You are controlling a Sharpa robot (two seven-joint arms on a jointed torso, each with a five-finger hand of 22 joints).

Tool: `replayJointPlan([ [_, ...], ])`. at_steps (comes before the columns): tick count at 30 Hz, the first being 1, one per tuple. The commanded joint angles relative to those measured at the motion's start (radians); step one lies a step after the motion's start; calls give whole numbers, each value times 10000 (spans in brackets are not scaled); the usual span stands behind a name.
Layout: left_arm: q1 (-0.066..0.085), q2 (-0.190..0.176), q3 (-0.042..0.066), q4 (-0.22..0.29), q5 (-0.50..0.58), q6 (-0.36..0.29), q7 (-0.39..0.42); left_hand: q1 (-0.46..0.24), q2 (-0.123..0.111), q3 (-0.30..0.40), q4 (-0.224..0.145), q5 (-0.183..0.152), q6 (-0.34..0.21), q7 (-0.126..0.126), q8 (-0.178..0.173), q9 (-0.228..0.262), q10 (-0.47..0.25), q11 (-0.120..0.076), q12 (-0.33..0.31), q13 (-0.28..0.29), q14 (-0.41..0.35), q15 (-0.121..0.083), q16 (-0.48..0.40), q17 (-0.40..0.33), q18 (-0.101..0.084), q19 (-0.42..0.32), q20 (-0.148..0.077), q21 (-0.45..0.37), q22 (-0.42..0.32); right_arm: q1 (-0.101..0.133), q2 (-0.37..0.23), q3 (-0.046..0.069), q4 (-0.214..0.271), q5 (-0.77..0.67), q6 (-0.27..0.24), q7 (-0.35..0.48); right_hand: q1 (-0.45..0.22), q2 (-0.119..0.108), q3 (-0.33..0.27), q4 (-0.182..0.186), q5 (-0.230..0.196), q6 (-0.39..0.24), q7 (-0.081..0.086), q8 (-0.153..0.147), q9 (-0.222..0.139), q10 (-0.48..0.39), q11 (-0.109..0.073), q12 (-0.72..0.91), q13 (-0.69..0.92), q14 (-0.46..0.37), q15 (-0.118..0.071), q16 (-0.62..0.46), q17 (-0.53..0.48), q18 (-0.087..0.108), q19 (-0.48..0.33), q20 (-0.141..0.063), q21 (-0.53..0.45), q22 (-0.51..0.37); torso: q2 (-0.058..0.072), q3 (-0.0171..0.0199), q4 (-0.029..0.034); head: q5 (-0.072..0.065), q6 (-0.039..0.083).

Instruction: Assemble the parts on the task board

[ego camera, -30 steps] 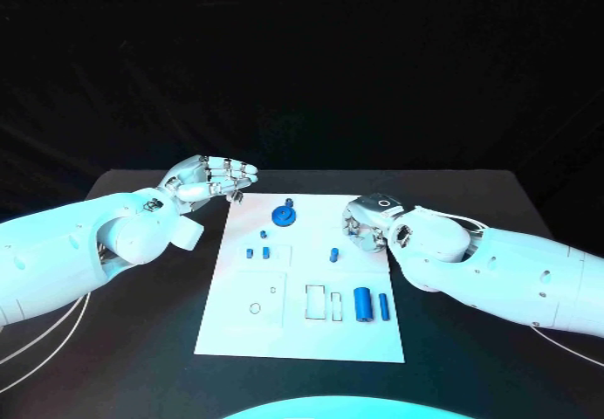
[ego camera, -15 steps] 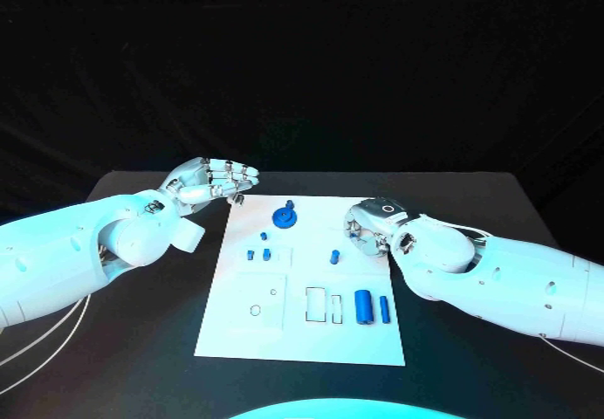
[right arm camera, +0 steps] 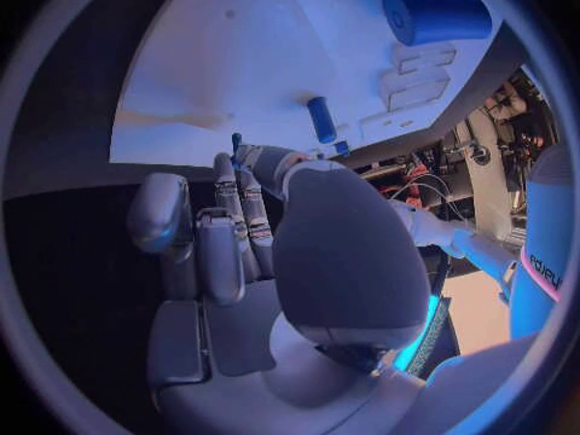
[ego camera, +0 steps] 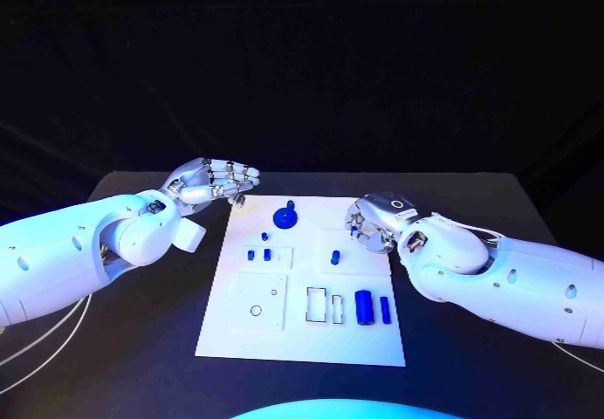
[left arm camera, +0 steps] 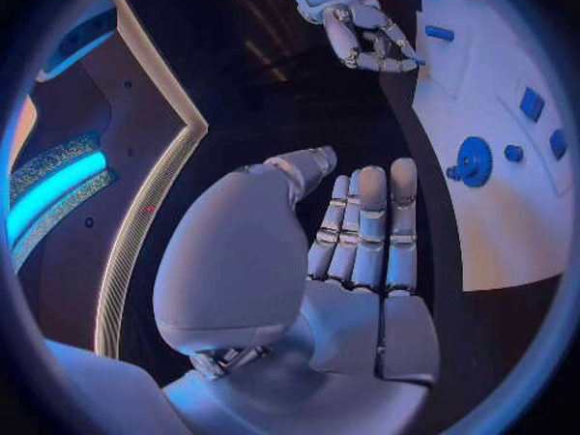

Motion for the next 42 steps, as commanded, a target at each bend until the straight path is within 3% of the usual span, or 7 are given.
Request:
replayJointPlan([
  [1,8,19,9,10,108,154,4,10,80,13,-54,34,-34,57,-19,-17,-76,12,37,13,33,23,49,-14,143,59,-6,-51,-14,13,-123,19,244,249,-567,259,-57,56,209,-158,31,41,-61,23,7,643,-579,68,34,479,-66,63,14,-124,22,-69,79,381,-2,6,-8,39,-4],
  [6,6,30,9,11,115,160,2,5,77,12,-55,37,-42,60,-23,-19,-95,16,39,12,28,26,49,-19,142,57,-5,-54,-15,-9,-260,36,651,614,-1087,540,-60,56,216,-162,32,41,-60,22,9,646,-579,66,35,482,-66,71,28,-122,16,-69,67,378,3,8,-11,89,-5],
  [11,3,60,9,7,117,149,14,5,77,12,-55,37,-42,60,-23,-19,-95,16,39,12,28,26,49,-19,142,57,-5,-54,-15,-124,-271,43,1204,996,-1565,894,-62,54,224,-167,32,40,-59,21,11,648,-579,62,36,483,-67,75,33,-119,11,-70,56,376,-9,-6,-4,271,-38],
  [19,-1,133,8,-19,144,87,41,2,79,13,-57,40,-53,65,-27,-21,-115,20,46,13,23,29,50,-25,141,54,-4,-57,-16,-418,197,45,1633,1206,-1500,1145,-64,54,246,-183,33,32,-50,16,14,648,-575,50,37,484,-68,80,38,-102,-24,-71,-25,348,-18,-36,5,649,-90],
  [21,-1,153,8,-33,163,61,43,2,79,13,-57,40,-53,65,-27,-21,-115,20,46,13,23,29,50,-25,141,54,-4,-57,-16,-525,399,44,1627,1219,-1370,1174,-66,55,254,-189,32,28,-46,13,16,646,-573,45,37,481,-67,72,23,-100,-29,-72,-35,346,-18,-37,13,798,-109],
  [32,0,232,-3,-79,230,-22,6,-2,81,13,-61,41,-55,71,-25,-22,-125,22,65,18,18,32,52,-33,140,52,-2,-61,-17,-1027,1391,-23,1183,1160,-765,1229,-84,58,289,-217,27,4,-28,-3,23,631,-559,12,37,468,-58,42,-31,-78,-84,-70,-153,311,8,-23,0,1278,-207],
  [42,1,291,-9,-89,238,-30,-21,-2,81,13,-61,41,-55,71,-25,-22,-125,22,65,18,18,32,52,-33,140,52,-2,-61,-17,-1355,1947,-55,684,1036,-613,1215,-87,59,293,-222,26,2,-26,-4,24,629,-557,7,38,468,-57,44,-30,-76,-89,-69,-161,310,4,0,-1,1476,-325],
])
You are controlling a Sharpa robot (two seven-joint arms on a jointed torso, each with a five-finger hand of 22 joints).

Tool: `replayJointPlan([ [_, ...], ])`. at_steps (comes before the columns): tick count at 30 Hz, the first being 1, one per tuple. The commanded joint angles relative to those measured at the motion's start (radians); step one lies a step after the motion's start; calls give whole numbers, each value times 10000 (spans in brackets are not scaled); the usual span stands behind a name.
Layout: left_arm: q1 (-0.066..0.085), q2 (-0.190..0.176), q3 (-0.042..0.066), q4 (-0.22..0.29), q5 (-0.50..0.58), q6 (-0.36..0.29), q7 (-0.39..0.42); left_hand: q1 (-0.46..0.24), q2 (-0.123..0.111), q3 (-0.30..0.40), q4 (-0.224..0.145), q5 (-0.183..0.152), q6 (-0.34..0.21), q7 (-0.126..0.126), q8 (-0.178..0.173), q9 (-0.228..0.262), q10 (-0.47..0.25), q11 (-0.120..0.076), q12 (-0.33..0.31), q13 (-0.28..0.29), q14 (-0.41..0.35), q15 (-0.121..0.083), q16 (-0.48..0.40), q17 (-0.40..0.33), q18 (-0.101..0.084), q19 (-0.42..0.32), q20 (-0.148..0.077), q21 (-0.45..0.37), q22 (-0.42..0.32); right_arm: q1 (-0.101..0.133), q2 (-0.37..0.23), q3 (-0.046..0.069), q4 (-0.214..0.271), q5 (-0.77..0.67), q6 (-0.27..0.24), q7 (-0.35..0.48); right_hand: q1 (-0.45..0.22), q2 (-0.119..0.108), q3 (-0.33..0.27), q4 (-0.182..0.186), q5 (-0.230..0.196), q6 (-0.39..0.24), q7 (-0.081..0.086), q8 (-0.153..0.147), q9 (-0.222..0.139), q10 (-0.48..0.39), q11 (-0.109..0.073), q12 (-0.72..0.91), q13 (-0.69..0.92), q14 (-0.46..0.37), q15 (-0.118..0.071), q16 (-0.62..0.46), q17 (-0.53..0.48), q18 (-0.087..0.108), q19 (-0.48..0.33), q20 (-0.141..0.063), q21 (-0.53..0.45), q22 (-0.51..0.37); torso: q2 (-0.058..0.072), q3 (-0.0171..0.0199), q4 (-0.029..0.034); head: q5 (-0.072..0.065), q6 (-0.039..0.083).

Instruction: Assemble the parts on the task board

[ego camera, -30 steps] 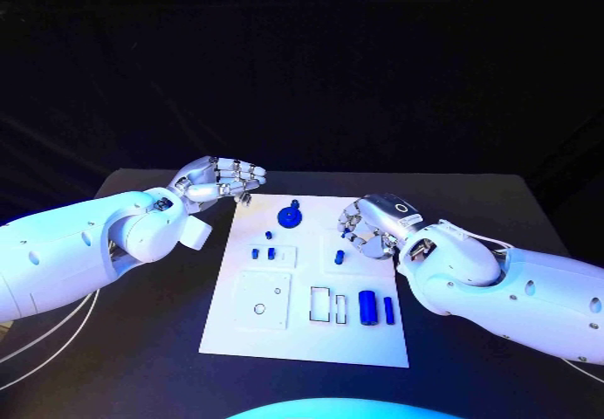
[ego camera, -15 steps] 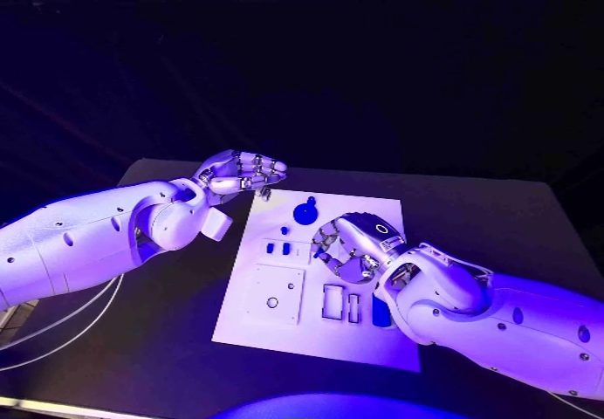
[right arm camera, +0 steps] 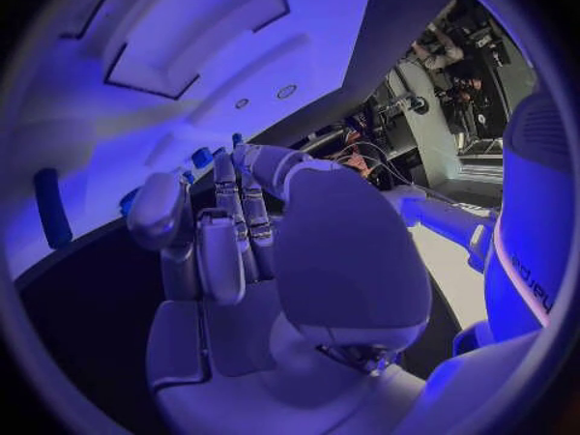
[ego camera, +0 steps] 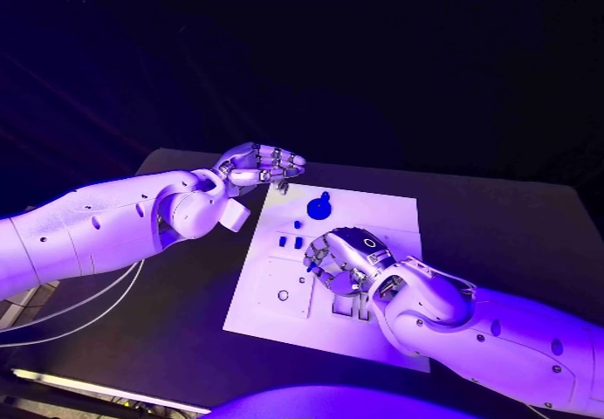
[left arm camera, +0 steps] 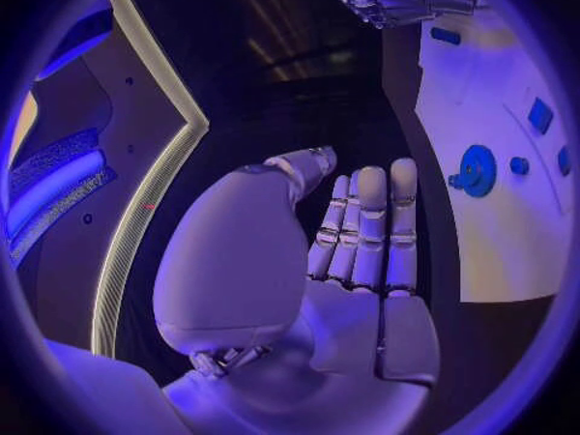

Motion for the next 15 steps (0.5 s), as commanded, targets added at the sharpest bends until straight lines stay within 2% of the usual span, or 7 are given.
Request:
replayJointPlan([
  [1,7,34,4,5,94,3,20,-2,81,13,-61,42,-20,36,-26,-14,-86,-15,65,12,18,32,52,-11,141,52,-3,-61,-9,-77,127,-3,-109,-150,293,130,-4,97,67,12,23,6,-26,10,9,633,-552,28,1,486,-41,4,-9,-93,-50,-32,-38,314,4,21,6,70,-49],
  [9,8,64,2,-35,77,39,-15,-2,81,13,-61,42,-20,36,-26,-14,-86,-15,65,12,18,32,52,-11,141,52,-3,-61,-9,-183,348,-11,-302,-332,345,93,-9,99,75,5,21,1,-23,7,11,630,-549,20,1,486,-38,7,-6,-89,-62,-31,-61,308,10,33,-3,120,-129],
  [15,8,79,2,-66,68,50,-24,-2,81,13,-61,42,-20,36,-26,-14,-86,-15,65,12,18,32,52,-11,141,52,-3,-61,-9,-241,425,-21,-329,-357,401,92,-9,99,75,5,21,1,-23,7,11,630,-549,20,1,486,-38,7,-6,-89,-62,-31,-61,308,7,25,-5,150,-203],
])
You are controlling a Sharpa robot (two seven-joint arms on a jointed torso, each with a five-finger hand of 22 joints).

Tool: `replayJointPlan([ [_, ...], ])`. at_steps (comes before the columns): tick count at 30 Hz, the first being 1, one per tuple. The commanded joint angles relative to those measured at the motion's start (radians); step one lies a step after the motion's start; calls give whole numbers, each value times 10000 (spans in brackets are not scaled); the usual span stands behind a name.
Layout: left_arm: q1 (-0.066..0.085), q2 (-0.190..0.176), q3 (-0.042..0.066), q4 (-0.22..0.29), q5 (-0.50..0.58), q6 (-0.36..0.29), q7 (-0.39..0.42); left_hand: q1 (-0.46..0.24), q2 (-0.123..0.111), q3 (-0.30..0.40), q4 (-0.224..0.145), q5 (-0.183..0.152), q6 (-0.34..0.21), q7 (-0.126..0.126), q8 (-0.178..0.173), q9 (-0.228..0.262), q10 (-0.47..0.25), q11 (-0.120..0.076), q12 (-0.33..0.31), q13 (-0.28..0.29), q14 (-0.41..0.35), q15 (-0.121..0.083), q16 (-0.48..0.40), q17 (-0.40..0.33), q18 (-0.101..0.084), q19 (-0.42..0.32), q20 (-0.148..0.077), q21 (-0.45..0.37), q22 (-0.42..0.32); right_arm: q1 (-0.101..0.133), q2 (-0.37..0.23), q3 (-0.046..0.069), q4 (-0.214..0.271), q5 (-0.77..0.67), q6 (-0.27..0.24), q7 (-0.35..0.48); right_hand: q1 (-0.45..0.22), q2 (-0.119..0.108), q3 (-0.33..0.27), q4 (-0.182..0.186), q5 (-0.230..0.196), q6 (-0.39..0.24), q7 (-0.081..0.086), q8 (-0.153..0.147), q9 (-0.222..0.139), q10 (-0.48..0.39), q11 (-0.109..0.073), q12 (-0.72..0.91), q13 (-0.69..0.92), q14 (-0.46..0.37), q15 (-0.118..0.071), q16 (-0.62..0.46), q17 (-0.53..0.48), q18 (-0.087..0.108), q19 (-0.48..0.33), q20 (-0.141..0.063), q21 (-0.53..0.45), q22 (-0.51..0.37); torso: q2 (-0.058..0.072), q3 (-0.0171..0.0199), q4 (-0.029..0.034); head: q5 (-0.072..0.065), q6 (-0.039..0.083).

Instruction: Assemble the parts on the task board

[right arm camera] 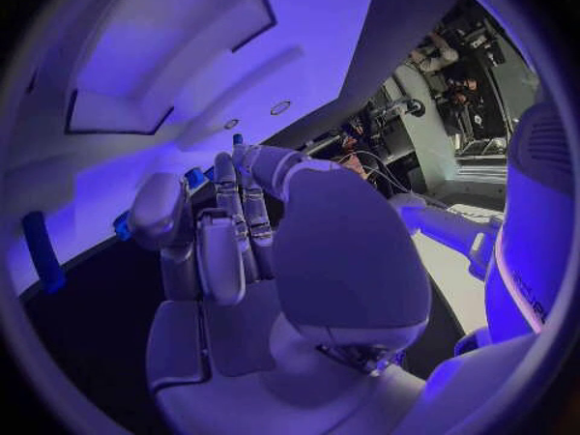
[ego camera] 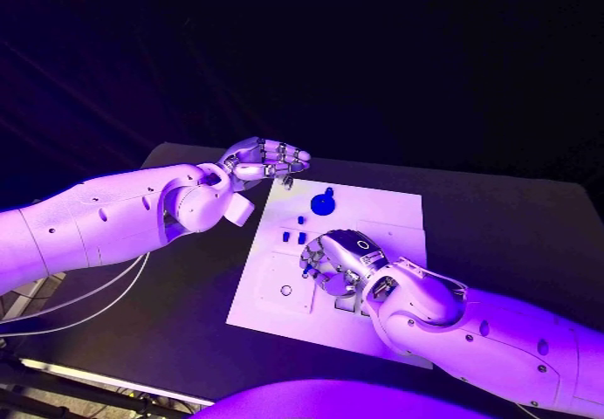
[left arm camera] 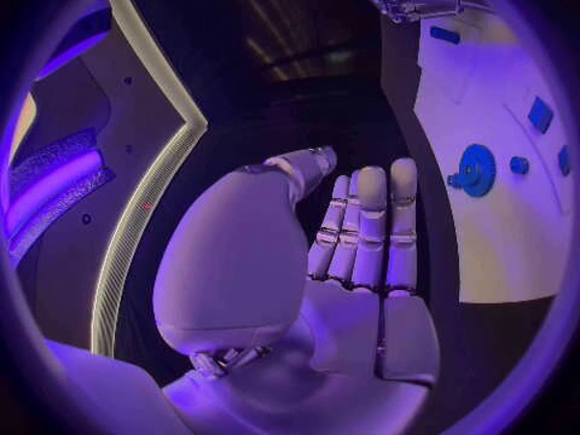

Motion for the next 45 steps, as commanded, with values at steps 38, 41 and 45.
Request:
replayJointPlan([
  [38,8,9,5,-25,-66,156,-90,9,81,22,-92,44,-30,46,-21,-17,-148,-5,117,25,-5,38,53,-43,142,42,2,-73,-14,-76,250,-66,-244,-609,1174,-306,-94,97,96,-19,31,1,17,6,33,633,-528,21,10,474,-23,-17,-57,-81,-100,-20,-126,305,-9,-15,8,-5,-143],
  [41,8,8,5,-26,-68,163,-97,9,81,22,-92,44,-30,46,-21,-17,-148,-5,117,25,-5,38,53,-43,142,42,2,-73,-14,-80,292,-82,-232,-662,1257,-326,-94,97,96,-19,31,1,17,6,33,633,-528,21,10,474,-23,-17,-57,-81,-100,-20,-126,305,-9,-20,7,-15,-144],
  [45,8,10,5,-26,-91,181,-114,9,81,22,-92,44,-30,46,-21,-17,-148,-5,117,25,-5,38,53,-43,142,42,2,-73,-14,-87,320,-93,-169,-697,1325,-335,-107,99,96,-19,29,-5,20,3,36,630,-525,15,10,470,-20,-30,-80,-75,-114,-18,-156,296,-11,-21,12,-24,-125],
])
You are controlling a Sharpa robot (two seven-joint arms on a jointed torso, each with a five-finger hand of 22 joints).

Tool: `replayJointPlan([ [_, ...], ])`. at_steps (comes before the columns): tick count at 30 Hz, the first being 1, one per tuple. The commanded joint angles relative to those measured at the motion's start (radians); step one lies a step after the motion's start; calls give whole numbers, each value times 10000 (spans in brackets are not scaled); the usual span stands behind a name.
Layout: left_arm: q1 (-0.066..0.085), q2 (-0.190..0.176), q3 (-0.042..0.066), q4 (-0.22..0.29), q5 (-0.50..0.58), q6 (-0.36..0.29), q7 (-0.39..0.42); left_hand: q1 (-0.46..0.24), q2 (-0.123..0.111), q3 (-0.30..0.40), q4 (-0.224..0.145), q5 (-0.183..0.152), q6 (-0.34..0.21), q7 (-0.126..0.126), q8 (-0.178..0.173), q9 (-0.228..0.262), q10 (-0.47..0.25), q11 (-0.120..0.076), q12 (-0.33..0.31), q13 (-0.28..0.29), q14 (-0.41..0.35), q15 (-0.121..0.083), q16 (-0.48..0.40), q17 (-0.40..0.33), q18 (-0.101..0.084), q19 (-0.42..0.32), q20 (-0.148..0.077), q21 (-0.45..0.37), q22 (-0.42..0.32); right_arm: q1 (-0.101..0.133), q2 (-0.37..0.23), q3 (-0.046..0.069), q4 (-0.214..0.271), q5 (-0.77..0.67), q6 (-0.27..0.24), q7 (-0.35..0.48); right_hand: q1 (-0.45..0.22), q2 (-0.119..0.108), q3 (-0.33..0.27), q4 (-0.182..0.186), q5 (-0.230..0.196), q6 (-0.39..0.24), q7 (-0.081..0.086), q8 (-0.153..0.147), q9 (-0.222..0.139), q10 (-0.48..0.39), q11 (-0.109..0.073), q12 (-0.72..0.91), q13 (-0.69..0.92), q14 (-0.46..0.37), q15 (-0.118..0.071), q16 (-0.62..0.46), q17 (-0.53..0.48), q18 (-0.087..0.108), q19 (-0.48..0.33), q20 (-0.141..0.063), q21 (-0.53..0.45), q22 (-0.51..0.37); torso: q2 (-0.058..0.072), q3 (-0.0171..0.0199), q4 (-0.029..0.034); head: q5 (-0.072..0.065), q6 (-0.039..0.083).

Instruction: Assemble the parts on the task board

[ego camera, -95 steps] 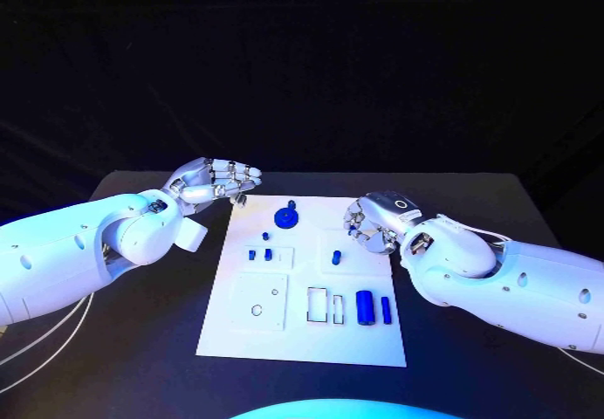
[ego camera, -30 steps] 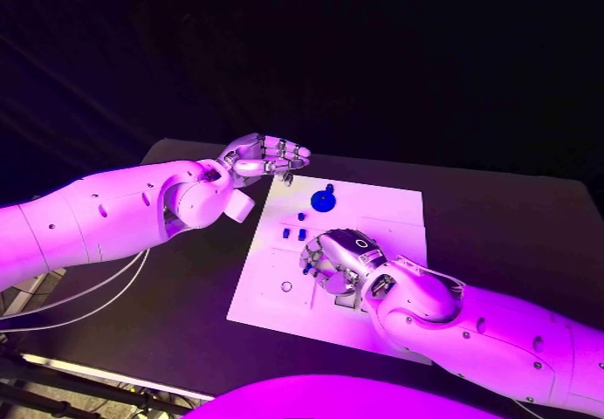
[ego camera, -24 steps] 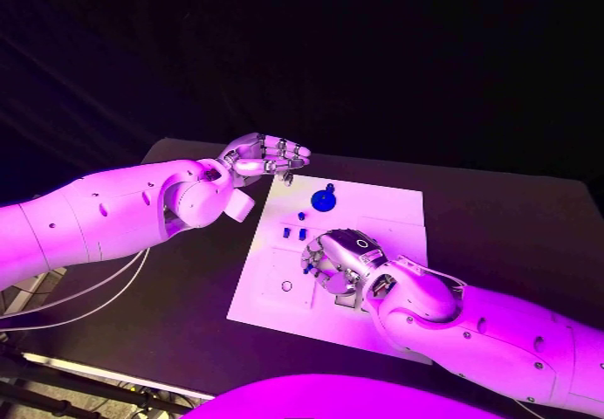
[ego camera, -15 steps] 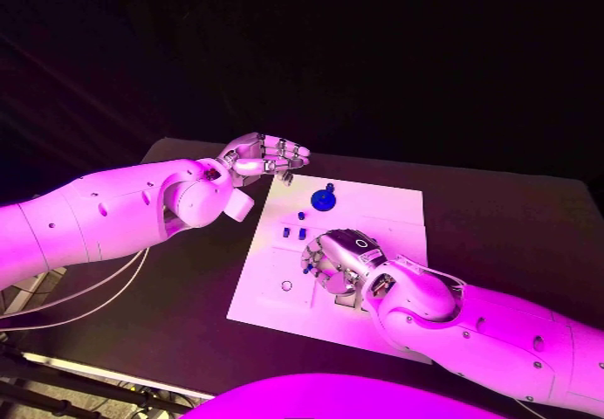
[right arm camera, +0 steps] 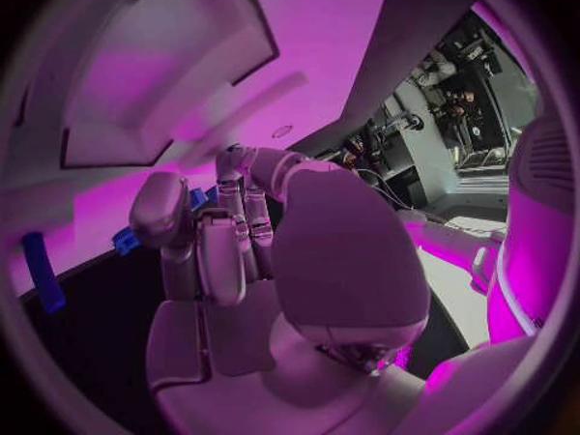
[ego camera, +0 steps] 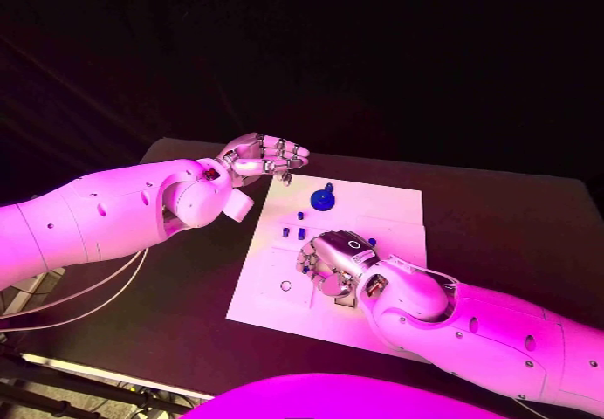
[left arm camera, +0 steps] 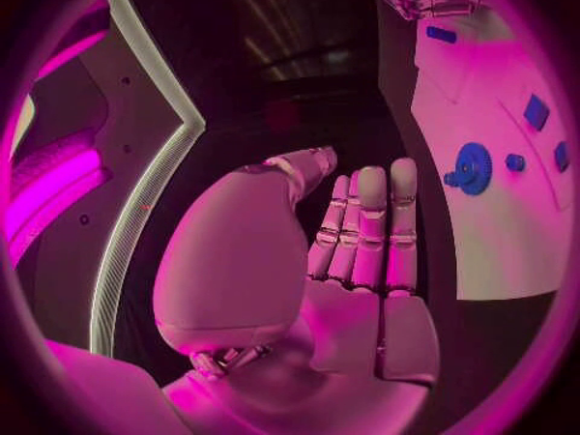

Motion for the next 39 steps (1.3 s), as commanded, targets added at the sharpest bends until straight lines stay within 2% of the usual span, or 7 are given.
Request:
replayJointPlan([
  [1,7,14,5,12,-65,168,12,9,81,-7,-63,44,-30,46,-21,-9,-75,-4,55,15,-5,38,53,-9,142,42,2,-40,-15,-43,42,-42,82,-236,548,-53,-54,34,69,8,16,3,39,28,17,485,-435,-25,18,450,-32,-36,-20,-75,-90,19,-59,286,-6,-8,9,-24,35],
  [5,7,12,5,12,-89,183,0,14,84,-3,-70,45,-35,49,-21,-10,-90,-2,64,16,-11,40,51,-16,142,39,3,-43,-15,-50,61,-47,114,-215,635,-73,-175,58,61,16,9,-94,83,-15,37,395,-394,-118,10,433,3,-69,-81,-57,-157,46,-180,260,-14,-16,7,-26,45],
  [8,7,8,5,14,-97,196,-13,14,84,-3,-70,45,-35,49,-21,-10,-90,-2,64,16,-11,40,51,-16,142,39,3,-43,-15,-52,65,-49,90,-109,686,-129,-521,65,-55,136,-3,-539,264,-226,32,-96,-202,-455,-72,356,167,-223,-338,14,-411,170,-727,69,-11,-19,1,-24,58],
  [13,7,7,5,17,-105,229,-39,18,86,1,-77,45,-39,51,-22,-11,-99,0,73,18,-14,41,51,-21,142,38,4,-44,-16,-53,36,-51,63,-1,419,-273,-1064,-236,-452,449,-13,-1144,517,-582,-30,-1100,106,-570,-319,281,432,-348,-567,97,-614,427,-1376,-220,-13,-13,-7,-22,68],
  [19,7,11,5,24,-193,239,-55,21,85,2,-83,43,-55,54,-28,-15,-116,3,79,18,-17,43,51,-26,142,37,5,-45,-16,-74,-122,-50,302,13,-31,-521,-1005,-324,-591,481,-6,-1405,542,-779,-77,-1642,190,-519,-504,239,502,-391,-657,177,-689,525,-1826,-440,-3,5,4,-46,145],
  [28,7,-3,4,18,-246,313,-102,25,89,7,-90,42,-82,59,-41,-21,-135,7,91,21,-20,45,52,-35,142,37,6,-46,-15,-55,-732,4,1118,-42,-608,-882,-814,-357,-638,383,1,-1442,531,-849,-91,-1900,209,-475,-601,173,515,-504,-836,228,-750,543,-2151,-593,-10,-12,-4,-81,226],
  [39,6,-41,3,20,-255,361,-127,37,99,17,-102,44,-101,61,-48,-25,-149,8,104,23,-22,46,53,-42,143,38,7,-45,-15,387,-1937,254,2153,115,-911,-904,-702,-355,-649,321,2,-1326,534,-821,-75,-1885,205,-375,-622,199,511,-442,-737,191,-643,541,-1965,-517,-28,-9,-50,-175,343],
])
